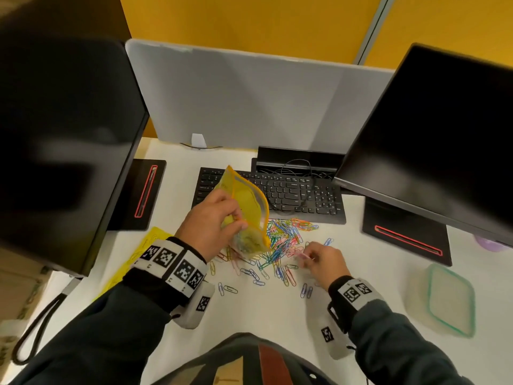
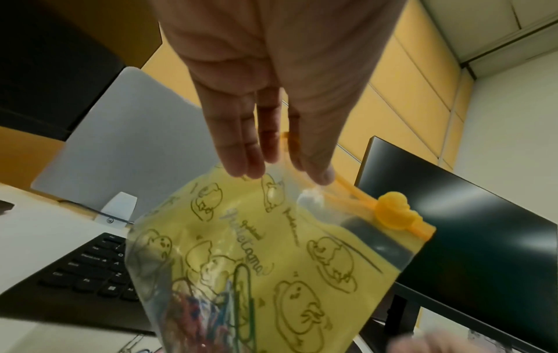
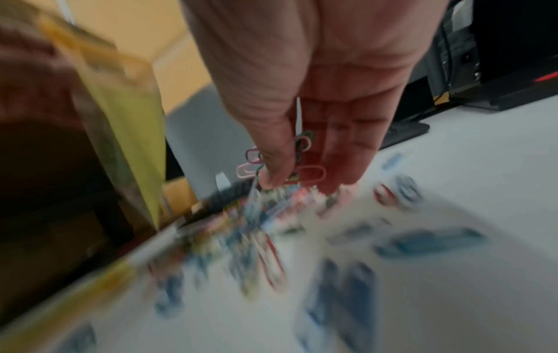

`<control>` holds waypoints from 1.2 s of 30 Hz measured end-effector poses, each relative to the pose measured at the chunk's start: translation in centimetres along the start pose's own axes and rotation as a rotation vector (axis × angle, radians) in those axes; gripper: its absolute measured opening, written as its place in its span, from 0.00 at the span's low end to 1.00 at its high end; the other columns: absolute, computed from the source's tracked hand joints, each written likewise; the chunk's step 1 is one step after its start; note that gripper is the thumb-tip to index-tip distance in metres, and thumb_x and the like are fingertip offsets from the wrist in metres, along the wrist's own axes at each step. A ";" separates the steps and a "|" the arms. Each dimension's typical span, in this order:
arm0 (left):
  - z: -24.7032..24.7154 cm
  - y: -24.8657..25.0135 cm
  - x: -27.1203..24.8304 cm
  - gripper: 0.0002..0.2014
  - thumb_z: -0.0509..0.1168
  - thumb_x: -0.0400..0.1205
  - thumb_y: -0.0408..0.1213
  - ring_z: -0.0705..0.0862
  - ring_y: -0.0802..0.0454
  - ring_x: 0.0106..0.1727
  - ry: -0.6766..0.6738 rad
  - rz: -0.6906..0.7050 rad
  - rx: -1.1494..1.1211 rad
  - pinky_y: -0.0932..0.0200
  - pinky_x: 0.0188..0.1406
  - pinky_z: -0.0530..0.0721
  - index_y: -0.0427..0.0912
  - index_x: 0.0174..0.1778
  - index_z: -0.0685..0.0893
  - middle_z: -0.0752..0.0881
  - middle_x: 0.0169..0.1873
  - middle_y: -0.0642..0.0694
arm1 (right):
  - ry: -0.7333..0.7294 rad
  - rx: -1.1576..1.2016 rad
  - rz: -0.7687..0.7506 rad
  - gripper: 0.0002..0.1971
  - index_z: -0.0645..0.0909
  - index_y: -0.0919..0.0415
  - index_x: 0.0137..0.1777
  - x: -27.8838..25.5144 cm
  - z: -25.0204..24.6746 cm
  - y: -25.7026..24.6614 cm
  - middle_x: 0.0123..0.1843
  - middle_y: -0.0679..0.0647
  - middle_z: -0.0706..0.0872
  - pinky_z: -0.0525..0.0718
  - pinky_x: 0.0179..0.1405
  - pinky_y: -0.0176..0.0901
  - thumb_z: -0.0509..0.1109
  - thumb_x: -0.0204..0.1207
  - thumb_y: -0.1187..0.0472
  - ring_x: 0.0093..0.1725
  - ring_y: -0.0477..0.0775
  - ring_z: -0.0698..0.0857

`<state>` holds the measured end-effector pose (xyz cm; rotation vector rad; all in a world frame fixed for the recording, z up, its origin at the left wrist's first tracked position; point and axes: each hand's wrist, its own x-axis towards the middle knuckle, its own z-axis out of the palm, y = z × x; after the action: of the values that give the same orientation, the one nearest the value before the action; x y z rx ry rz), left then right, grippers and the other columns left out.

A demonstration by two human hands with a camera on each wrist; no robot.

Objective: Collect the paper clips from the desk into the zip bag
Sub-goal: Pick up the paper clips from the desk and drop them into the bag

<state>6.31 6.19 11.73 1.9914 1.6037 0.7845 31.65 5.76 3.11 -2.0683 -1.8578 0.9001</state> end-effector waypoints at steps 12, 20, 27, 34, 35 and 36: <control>0.8 1.3 0.6 0.06 0.72 0.73 0.38 0.80 0.52 0.63 -0.109 0.071 0.078 0.67 0.54 0.71 0.41 0.37 0.83 0.81 0.66 0.49 | 0.185 0.151 -0.341 0.17 0.85 0.51 0.56 -0.3 -6.4 -13.3 0.35 0.45 0.84 0.79 0.43 0.36 0.78 0.67 0.53 0.35 0.43 0.80; 0.3 0.9 0.0 0.06 0.72 0.73 0.38 0.76 0.53 0.70 -0.092 0.010 0.021 0.65 0.60 0.71 0.40 0.36 0.83 0.81 0.66 0.45 | -0.210 -0.293 0.224 0.59 0.47 0.45 0.81 1.6 -3.1 0.1 0.84 0.60 0.45 0.63 0.78 0.62 0.81 0.56 0.41 0.81 0.66 0.55; 0.6 1.0 0.1 0.06 0.71 0.74 0.38 0.76 0.54 0.69 -0.085 -0.007 -0.004 0.63 0.62 0.71 0.41 0.36 0.83 0.82 0.65 0.44 | -0.285 -0.289 0.057 0.54 0.48 0.47 0.82 0.6 2.4 0.8 0.85 0.54 0.47 0.57 0.80 0.60 0.79 0.62 0.45 0.83 0.65 0.49; 0.6 0.7 -0.2 0.05 0.72 0.73 0.38 0.76 0.54 0.69 -0.076 -0.020 -0.029 0.57 0.64 0.77 0.43 0.34 0.82 0.83 0.62 0.44 | -0.029 -0.270 -0.096 0.19 0.80 0.56 0.66 0.0 4.4 -0.5 0.62 0.60 0.82 0.79 0.61 0.46 0.63 0.76 0.67 0.63 0.62 0.80; 0.7 0.7 -0.3 0.05 0.72 0.73 0.38 0.76 0.54 0.69 -0.079 -0.019 -0.036 0.55 0.63 0.78 0.43 0.34 0.82 0.83 0.62 0.43 | -0.014 -0.264 -0.096 0.17 0.81 0.58 0.63 0.1 4.3 -0.6 0.60 0.61 0.82 0.79 0.59 0.45 0.63 0.75 0.68 0.60 0.62 0.81; 0.7 0.7 -0.3 0.05 0.72 0.73 0.38 0.76 0.54 0.69 -0.083 -0.017 -0.040 0.54 0.63 0.79 0.43 0.34 0.82 0.84 0.61 0.43 | -0.001 -0.258 -0.091 0.15 0.82 0.60 0.61 0.1 4.2 -0.6 0.58 0.62 0.83 0.79 0.56 0.45 0.63 0.75 0.68 0.58 0.63 0.83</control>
<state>7.22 5.75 11.59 1.9542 1.5433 0.7121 28.74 5.03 0.10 -2.1014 -2.1474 0.6705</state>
